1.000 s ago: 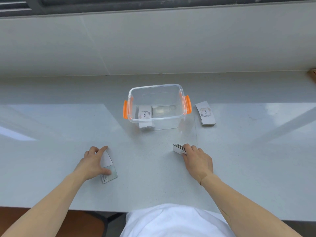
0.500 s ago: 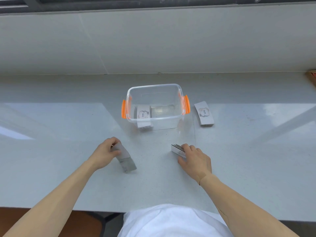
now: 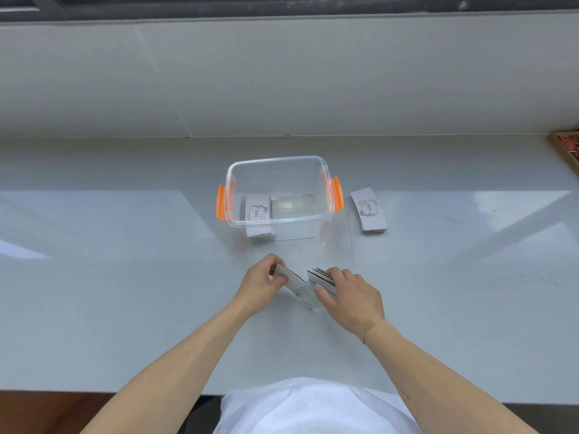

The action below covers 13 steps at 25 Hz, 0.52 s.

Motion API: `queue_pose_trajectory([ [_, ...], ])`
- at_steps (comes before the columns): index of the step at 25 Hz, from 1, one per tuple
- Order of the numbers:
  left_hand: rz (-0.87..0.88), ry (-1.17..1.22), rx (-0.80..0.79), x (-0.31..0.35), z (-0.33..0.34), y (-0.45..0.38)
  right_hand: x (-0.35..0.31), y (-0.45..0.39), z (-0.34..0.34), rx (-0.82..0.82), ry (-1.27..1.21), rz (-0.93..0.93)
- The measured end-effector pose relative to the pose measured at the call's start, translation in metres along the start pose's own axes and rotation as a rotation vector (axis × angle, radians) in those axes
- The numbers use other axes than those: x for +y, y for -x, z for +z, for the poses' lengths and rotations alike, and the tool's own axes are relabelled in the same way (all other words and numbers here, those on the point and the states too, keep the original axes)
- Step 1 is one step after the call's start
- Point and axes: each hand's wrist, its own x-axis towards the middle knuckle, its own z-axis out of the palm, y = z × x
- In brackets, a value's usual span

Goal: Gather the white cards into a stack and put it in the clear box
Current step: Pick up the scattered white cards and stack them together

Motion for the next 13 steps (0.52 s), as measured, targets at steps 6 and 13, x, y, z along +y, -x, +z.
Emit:
queue_pose_trajectory([
  [6,0.089,-0.058,0.055,0.013,0.031,-0.005,0.001,0.0,0.001,-0.009,0.06,-0.013],
  [13,0.108,-0.093,0.014,0.018,0.054,-0.01,0.001,0.002,0.004,0.049,0.146,-0.05],
])
